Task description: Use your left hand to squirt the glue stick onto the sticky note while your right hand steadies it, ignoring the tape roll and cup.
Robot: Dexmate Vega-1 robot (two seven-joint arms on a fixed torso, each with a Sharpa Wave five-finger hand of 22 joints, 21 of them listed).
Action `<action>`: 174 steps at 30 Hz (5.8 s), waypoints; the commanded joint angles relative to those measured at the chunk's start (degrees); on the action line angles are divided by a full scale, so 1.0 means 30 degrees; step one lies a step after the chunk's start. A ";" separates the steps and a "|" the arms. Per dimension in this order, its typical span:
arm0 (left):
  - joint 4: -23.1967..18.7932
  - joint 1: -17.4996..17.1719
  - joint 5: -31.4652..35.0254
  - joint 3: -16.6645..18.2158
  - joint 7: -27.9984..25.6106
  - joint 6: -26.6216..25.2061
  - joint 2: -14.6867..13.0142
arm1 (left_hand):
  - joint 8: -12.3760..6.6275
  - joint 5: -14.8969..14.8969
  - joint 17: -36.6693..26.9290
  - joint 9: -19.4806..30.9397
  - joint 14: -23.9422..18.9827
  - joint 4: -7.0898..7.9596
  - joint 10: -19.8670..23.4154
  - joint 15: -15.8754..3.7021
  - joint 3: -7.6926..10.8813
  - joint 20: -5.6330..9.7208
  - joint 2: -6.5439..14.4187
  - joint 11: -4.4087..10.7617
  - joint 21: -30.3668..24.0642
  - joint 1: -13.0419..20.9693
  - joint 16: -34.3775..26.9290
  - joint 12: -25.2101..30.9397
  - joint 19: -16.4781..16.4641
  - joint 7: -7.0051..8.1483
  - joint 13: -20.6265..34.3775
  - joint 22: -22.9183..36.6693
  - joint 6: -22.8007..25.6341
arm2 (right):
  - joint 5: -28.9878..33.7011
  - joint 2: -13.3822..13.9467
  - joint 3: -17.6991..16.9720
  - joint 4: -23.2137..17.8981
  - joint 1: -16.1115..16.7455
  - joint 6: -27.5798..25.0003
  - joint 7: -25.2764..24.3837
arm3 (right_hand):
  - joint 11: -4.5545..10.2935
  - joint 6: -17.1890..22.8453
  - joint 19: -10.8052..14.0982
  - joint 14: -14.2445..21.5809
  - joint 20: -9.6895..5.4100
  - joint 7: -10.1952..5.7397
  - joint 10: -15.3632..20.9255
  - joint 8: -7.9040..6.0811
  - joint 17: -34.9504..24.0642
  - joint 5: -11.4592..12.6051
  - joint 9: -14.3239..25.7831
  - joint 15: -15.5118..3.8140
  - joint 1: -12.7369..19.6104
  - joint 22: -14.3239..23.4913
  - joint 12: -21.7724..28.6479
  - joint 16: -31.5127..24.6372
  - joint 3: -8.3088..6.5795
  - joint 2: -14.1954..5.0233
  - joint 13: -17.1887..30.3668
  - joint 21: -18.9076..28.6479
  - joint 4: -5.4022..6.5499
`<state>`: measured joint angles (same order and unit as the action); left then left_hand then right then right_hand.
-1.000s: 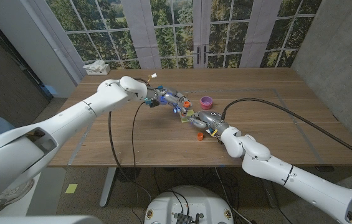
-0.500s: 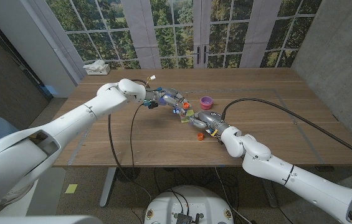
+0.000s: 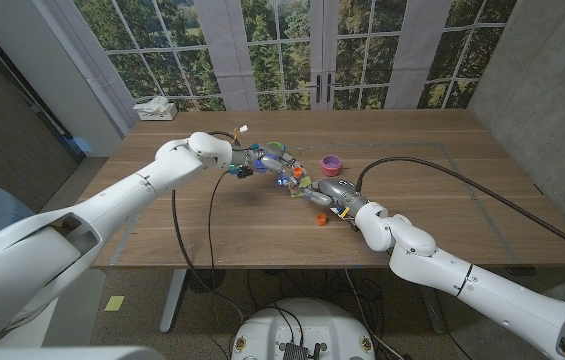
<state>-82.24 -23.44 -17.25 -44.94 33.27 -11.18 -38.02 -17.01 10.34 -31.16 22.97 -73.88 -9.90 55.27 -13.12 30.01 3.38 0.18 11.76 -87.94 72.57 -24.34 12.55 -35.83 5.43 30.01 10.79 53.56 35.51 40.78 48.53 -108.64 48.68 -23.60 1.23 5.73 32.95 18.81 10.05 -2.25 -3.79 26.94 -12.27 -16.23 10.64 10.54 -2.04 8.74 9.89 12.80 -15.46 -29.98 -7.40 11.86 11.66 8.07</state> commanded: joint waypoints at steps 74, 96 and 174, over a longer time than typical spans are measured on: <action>0.5880 0.0345 0.1724 0.0174 -0.0068 0.6508 0.2127 | 0.0147 -0.0079 0.0307 0.0044 0.0238 0.0018 0.4579 -0.0141 -0.0322 0.2704 0.0526 -0.0902 -0.0006 0.0268 0.2031 -0.0091 0.0728 -0.2015 0.1863 0.0074 0.2637 | -0.0728 -0.0046 0.0384 -0.0122 -0.0787 -0.0786 0.1271 | 0.0238 0.0296 0.0087 0.0387 -0.0484 -0.0054 0.0235 0.0135 0.0056 0.0157 0.0081 -0.2540 -0.0948 0.0048 -0.0213 0.0076 -0.0269 -0.0969 0.0070 -0.0046 0.0387; 0.6503 0.0375 0.2512 0.0059 -0.1433 0.6369 0.2416 | 0.0148 -0.0106 0.0329 0.0000 0.0254 0.0002 0.4578 -0.0139 -0.0339 0.2733 0.0565 -0.0825 0.0008 0.0291 0.2052 -0.0103 0.0818 -0.1934 0.1867 0.0083 0.2658 | -0.1057 0.0265 0.0279 -0.0270 -0.0713 -0.0834 0.1532 | 0.0302 0.0282 0.0090 0.0388 -0.0477 -0.0094 0.0159 0.0175 0.0066 0.0167 0.0076 -0.2555 -0.1142 0.0047 -0.0282 0.0109 -0.0305 -0.0949 0.0063 -0.0049 0.0431; -0.0150 -0.2111 0.3717 0.2462 -0.6073 0.7519 0.0571 | 0.0188 -0.0028 0.0307 -0.0166 0.0244 -0.0012 0.4602 -0.0157 -0.0445 0.2690 0.0493 -0.0873 -0.0004 0.0274 0.2041 -0.0116 0.0799 -0.1969 0.1829 0.0072 0.2793 | -0.4120 0.0269 -0.2025 -0.0034 0.0817 0.1970 -0.2627 | -0.0342 -0.5570 0.0246 -0.0172 -0.0193 0.0062 -0.3983 0.0698 0.0052 -0.0025 0.0108 -0.1814 -0.0254 0.0059 -0.0669 0.0247 -0.0334 -0.0585 0.0059 -0.0022 -0.1556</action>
<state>-79.39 -28.23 -7.47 -38.31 17.84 13.47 -35.28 -16.34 9.98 -30.22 22.31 -73.39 -9.90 55.98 -12.60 28.60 3.08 0.40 12.09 -87.95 72.35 -18.24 11.77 -33.48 5.93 32.46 10.93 54.90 26.42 41.68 44.99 -109.01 49.05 -21.77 -1.95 4.72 16.15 19.02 9.81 -2.47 -4.17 15.22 -9.70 -15.85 10.58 10.81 -2.25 8.09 9.75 10.36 -14.60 -31.16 -7.48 11.90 11.49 3.71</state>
